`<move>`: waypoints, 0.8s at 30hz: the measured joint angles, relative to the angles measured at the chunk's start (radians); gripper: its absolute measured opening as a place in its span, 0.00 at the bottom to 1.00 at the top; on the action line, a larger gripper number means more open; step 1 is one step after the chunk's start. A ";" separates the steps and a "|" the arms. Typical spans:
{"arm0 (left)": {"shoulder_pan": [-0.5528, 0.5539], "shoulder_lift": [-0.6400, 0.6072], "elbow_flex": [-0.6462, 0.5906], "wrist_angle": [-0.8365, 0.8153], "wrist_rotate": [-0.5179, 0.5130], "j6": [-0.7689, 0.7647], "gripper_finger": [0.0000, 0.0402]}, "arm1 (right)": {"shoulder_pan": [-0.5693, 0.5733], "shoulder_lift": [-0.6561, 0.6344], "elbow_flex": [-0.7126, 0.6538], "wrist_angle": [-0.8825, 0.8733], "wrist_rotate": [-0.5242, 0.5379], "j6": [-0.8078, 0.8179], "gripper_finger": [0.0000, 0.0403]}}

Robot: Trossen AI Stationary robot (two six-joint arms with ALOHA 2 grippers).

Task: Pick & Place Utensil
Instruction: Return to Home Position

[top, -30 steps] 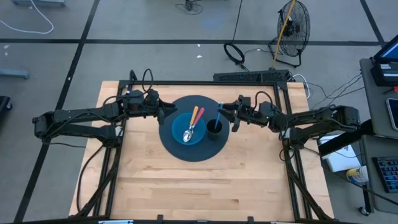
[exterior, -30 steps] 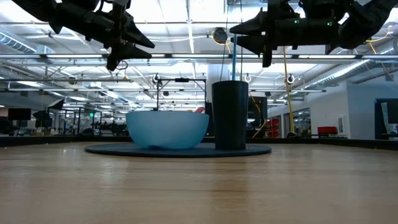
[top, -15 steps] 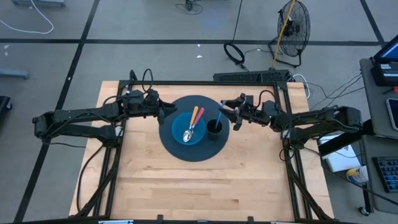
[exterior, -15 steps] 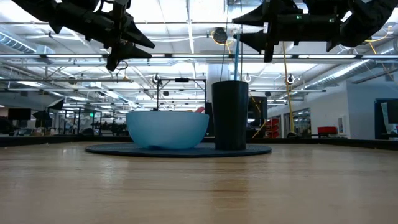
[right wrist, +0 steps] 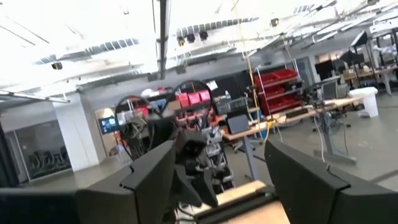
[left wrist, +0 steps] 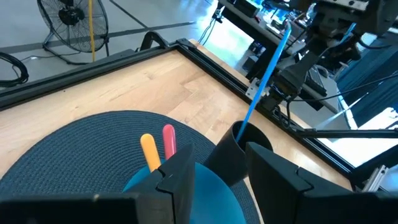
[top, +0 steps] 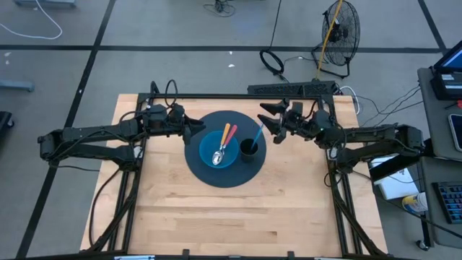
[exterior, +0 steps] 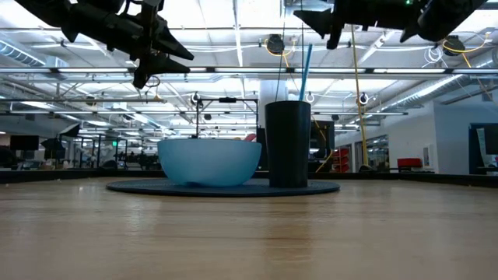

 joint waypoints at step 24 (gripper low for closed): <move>-0.096 -0.005 0.000 0.426 0.242 0.151 0.37 | 0.100 -0.329 0.028 -0.637 -0.079 0.038 0.61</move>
